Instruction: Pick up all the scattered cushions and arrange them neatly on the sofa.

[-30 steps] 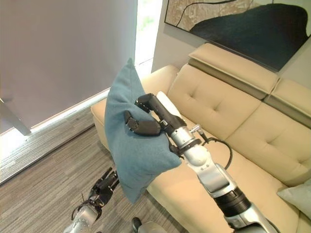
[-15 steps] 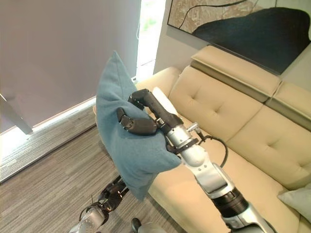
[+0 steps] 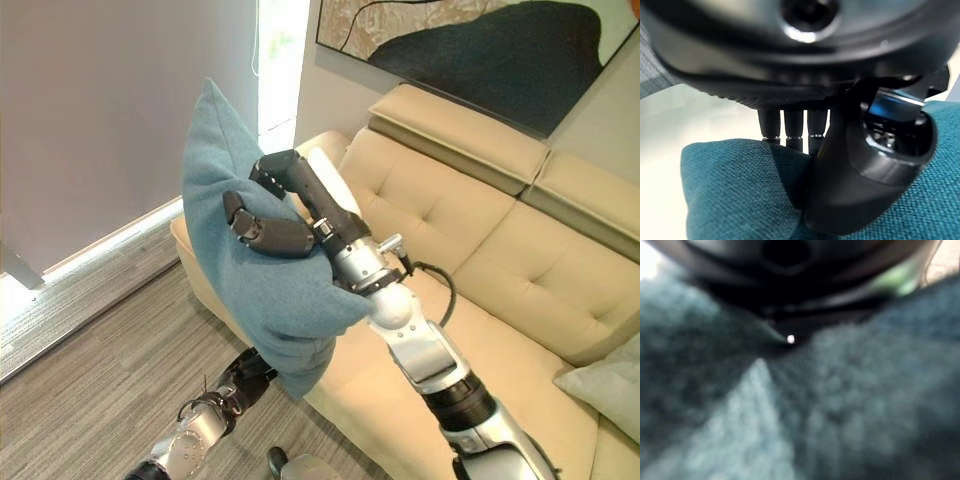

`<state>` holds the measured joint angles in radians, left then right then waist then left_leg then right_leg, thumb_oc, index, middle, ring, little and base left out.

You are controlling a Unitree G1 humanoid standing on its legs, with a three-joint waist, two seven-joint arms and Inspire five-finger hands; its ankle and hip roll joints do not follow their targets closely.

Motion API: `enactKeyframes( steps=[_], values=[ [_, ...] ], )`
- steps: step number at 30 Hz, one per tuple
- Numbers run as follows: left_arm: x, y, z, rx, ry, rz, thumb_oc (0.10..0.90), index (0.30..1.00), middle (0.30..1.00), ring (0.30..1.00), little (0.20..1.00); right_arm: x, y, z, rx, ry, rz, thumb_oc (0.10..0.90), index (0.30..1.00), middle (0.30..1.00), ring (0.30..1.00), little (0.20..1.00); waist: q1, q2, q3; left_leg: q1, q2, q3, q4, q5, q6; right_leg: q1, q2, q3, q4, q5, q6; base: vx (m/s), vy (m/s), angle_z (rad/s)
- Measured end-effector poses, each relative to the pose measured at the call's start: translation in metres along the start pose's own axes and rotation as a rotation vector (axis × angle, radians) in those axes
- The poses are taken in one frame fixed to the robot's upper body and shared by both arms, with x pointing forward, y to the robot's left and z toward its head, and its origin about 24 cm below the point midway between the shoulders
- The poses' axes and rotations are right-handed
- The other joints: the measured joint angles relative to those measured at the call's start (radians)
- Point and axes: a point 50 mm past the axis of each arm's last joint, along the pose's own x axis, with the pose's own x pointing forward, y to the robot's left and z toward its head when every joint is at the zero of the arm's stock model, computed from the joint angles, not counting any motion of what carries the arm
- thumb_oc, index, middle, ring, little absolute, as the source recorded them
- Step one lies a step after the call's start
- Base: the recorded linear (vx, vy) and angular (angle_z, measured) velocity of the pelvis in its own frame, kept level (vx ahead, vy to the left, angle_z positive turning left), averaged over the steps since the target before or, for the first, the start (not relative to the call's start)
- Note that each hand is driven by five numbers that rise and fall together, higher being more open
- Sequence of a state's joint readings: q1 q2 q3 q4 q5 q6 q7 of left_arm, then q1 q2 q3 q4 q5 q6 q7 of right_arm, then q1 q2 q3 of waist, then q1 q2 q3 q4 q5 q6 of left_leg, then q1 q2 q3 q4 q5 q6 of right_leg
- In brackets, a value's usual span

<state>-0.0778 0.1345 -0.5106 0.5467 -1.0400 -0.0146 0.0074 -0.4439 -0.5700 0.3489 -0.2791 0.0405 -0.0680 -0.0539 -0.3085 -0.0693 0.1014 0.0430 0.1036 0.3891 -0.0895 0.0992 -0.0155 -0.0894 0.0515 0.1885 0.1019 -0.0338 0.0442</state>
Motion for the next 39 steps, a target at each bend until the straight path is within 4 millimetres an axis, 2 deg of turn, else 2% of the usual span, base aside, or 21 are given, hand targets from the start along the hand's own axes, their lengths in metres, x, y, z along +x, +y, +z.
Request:
enactKeyframes(
  steps=[7,11,13,15,16,17,18,20,21,22,23,24,25,26,27,28,30,33,35,37,39],
  values=[
    [-0.007,0.008,-0.004,0.012,0.006,0.005,0.4,0.3,0.3,0.3,0.3,-0.015,-0.006,-0.008,0.013,0.044,-0.052,0.4,0.3,0.3,0.3,0.3,0.014,0.008,-0.002,-0.01,0.002,-0.032,0.0,0.001,-0.001,0.008,-0.001,-0.03,-0.001,-0.003,-0.004,-0.01,-0.083,0.15],
    [-0.017,0.017,-0.007,0.036,0.013,0.018,0.4,0.3,0.3,0.3,0.3,-0.038,-0.014,-0.02,0.038,0.112,-0.14,0.4,0.3,0.3,0.3,0.3,0.019,0.03,-0.005,-0.024,0.001,-0.073,0.001,0.005,-0.007,0.01,-0.005,-0.062,0.001,-0.007,-0.011,0.0,-0.087,0.25],
    [-0.022,0.02,-0.008,0.034,0.009,0.025,0.4,0.3,0.3,0.3,0.3,-0.045,-0.016,-0.024,0.042,0.135,-0.161,0.4,0.3,0.3,0.3,0.3,0.017,0.052,-0.005,-0.026,0.001,-0.073,0.001,0.005,-0.008,0.007,-0.005,-0.066,0.006,-0.009,-0.013,0.0,-0.013,0.03],
    [-0.024,0.023,-0.008,0.036,0.01,0.034,0.4,0.3,0.3,0.3,0.3,-0.052,-0.015,-0.028,0.064,0.157,-0.192,0.4,0.3,0.3,0.3,0.3,0.015,0.055,-0.004,-0.023,-0.003,-0.079,0.007,0.008,-0.011,-0.002,-0.003,-0.048,0.018,-0.021,-0.026,-0.04,0.066,-0.15],
    [-0.025,0.026,-0.006,0.052,0.005,0.041,0.4,0.3,0.3,0.3,0.3,-0.053,-0.011,-0.028,0.091,0.16,-0.203,0.4,0.3,0.3,0.3,0.3,0.019,0.04,0.003,-0.025,-0.013,-0.122,0.039,0.008,-0.012,-0.007,-0.006,-0.014,0.032,-0.024,-0.026,-0.05,0.081,-0.66],
    [-0.026,0.029,-0.002,0.068,-0.002,0.05,0.4,0.3,0.3,0.3,0.3,-0.056,-0.007,-0.029,0.12,0.163,-0.214,0.4,0.3,0.3,0.3,0.3,0.031,0.021,0.009,-0.037,-0.021,-0.219,0.085,0.006,-0.011,-0.007,-0.016,0.03,0.039,-0.022,-0.024,-0.03,0.098,-0.97],
    [-0.026,0.03,-0.002,0.068,-0.006,0.054,0.4,0.3,0.3,0.3,0.3,-0.057,-0.007,-0.029,0.125,0.164,-0.214,0.4,0.3,0.3,0.3,0.3,0.042,0.02,0.008,-0.032,-0.025,-0.272,0.091,0.005,-0.009,-0.016,-0.02,0.048,0.046,-0.019,-0.023,0.0,0.067,-0.99],
    [-0.024,0.027,0.001,0.079,-0.017,0.046,0.4,0.3,0.3,0.3,0.3,-0.062,-0.013,-0.03,0.111,0.165,-0.236,0.4,0.3,0.3,0.3,0.3,0.02,0.048,0.009,-0.047,-0.029,-0.371,0.107,-0.03,-0.033,-0.019,-0.021,0.078,0.039,-0.009,-0.011,-0.01,0.14,-0.62],
    [-0.024,0.024,0.002,0.085,-0.024,0.035,0.4,0.3,0.3,0.3,0.3,-0.065,-0.019,-0.032,0.108,0.174,-0.258,0.4,0.3,0.3,0.3,0.3,0.008,0.054,0.01,-0.042,-0.03,-0.393,0.104,-0.037,-0.038,-0.027,-0.017,0.102,0.035,-0.006,-0.007,-0.03,0.219,-0.44],
    [-0.023,0.021,0.011,0.096,-0.055,0.019,0.4,0.3,0.3,0.3,0.3,-0.069,-0.025,-0.036,0.132,0.189,-0.309,0.4,0.3,0.3,0.3,0.3,0.005,0.026,0.029,-0.079,-0.058,-0.474,0.186,-0.064,-0.008,-0.027,-0.024,0.138,0.034,0.017,-0.01,-0.03,0.216,-0.68],
    [-0.023,0.02,0.015,0.103,-0.073,0.014,0.4,0.3,0.3,0.3,0.3,-0.07,-0.028,-0.038,0.137,0.196,-0.333,0.4,0.3,0.3,0.3,0.3,0.025,0.002,0.042,-0.089,-0.077,-0.526,0.192,-0.096,-0.008,-0.032,-0.042,0.16,0.034,0.024,-0.003,0.0,0.159,-0.84],
    [-0.024,0.022,0.018,0.112,-0.086,0.019,0.4,0.3,0.3,0.3,0.3,-0.072,-0.032,-0.038,0.126,0.202,-0.341,0.4,0.3,0.3,0.3,0.3,0.031,0.001,0.043,-0.082,-0.084,-0.564,0.162,-0.115,-0.007,-0.032,-0.041,0.197,0.016,0.032,0.012,0.02,0.28,-1.04],
    [-0.023,0.017,0.016,0.122,-0.087,0.003,0.4,0.3,0.3,0.3,0.3,-0.075,-0.038,-0.039,0.105,0.211,-0.35,0.4,0.3,0.3,0.3,0.3,0.019,0.038,0.051,-0.066,-0.081,-0.575,0.093,-0.107,-0.006,-0.026,-0.026,0.212,-0.012,0.043,0.031,0.0,0.273,-0.92],
    [-0.023,0.019,0.017,0.129,-0.088,0.005,0.4,0.3,0.3,0.3,0.3,-0.078,-0.037,-0.042,0.118,0.224,-0.359,0.4,0.3,0.3,0.3,0.3,0.018,0.041,0.053,-0.052,-0.087,-0.557,0.08,-0.111,-0.008,-0.027,-0.026,0.237,-0.01,0.044,0.04,0.0,0.274,-0.9],
    [-0.025,0.021,0.017,0.125,-0.092,0.014,0.4,0.3,0.3,0.3,0.3,-0.08,-0.035,-0.044,0.137,0.235,-0.36,0.4,0.3,0.3,0.3,0.3,0.019,0.034,0.051,-0.039,-0.104,-0.539,0.075,-0.101,0.011,-0.036,-0.032,0.244,-0.004,0.051,0.051,-0.04,0.218,-0.98],
    [-0.027,0.025,0.02,0.143,-0.098,0.026,0.4,0.3,0.3,0.3,0.3,-0.086,-0.032,-0.046,0.153,0.257,-0.362,0.4,0.3,0.3,0.3,0.3,0.008,0.03,0.052,-0.022,-0.136,-0.484,0.062,-0.101,0.025,-0.051,-0.056,0.254,-0.002,0.064,0.085,-0.06,0.197,-1.14],
    [-0.031,0.033,0.024,0.166,-0.105,0.052,0.4,0.3,0.3,0.3,0.3,-0.088,-0.022,-0.049,0.194,0.273,-0.361,0.4,0.3,0.3,0.3,0.3,0.029,0.025,0.056,-0.022,-0.138,-0.416,0.077,-0.108,0.043,-0.068,-0.074,0.236,-0.005,0.09,0.105,-0.09,0.197,-1.12],
    [-0.039,0.048,0.027,0.181,-0.114,0.1,0.4,0.3,0.3,0.3,0.3,-0.088,-0.009,-0.05,0.227,0.285,-0.318,0.4,0.3,0.3,0.3,0.3,0.028,0.009,0.059,-0.003,-0.177,-0.31,0.061,-0.108,0.071,-0.102,-0.106,0.217,-0.023,0.115,0.138,-0.1,0.102,-1.09],
    [-0.041,0.053,0.03,0.209,-0.117,0.119,0.4,0.3,0.3,0.3,0.3,-0.088,-0.003,-0.053,0.243,0.299,-0.307,0.4,0.3,0.3,0.3,0.3,0.072,0.012,0.074,0.013,-0.173,-0.233,0.04,-0.102,0.091,-0.143,-0.156,-0.043,-0.008,0.087,0.11,-0.08,0.054,-1.04],
    [-0.042,0.054,0.03,0.225,-0.113,0.123,0.4,0.3,0.3,0.3,0.3,-0.092,-0.004,-0.055,0.234,0.318,-0.307,0.4,0.3,0.3,0.3,0.3,0.079,0.021,0.083,0.016,-0.158,-0.201,0.03,-0.096,0.091,-0.129,-0.195,-0.193,0.013,0.077,0.112,-0.03,-0.018,-0.55],
    [-0.048,0.061,0.029,0.212,-0.122,0.15,0.4,0.3,0.3,0.3,0.3,-0.093,-0.001,-0.058,0.241,0.332,-0.291,0.4,0.3,0.3,0.3,0.3,0.133,0.022,0.084,0.036,-0.127,-0.136,0.012,-0.091,0.084,-0.108,-0.193,-0.301,0.064,0.067,0.118,0.0,-0.073,-0.8]
  ],
)
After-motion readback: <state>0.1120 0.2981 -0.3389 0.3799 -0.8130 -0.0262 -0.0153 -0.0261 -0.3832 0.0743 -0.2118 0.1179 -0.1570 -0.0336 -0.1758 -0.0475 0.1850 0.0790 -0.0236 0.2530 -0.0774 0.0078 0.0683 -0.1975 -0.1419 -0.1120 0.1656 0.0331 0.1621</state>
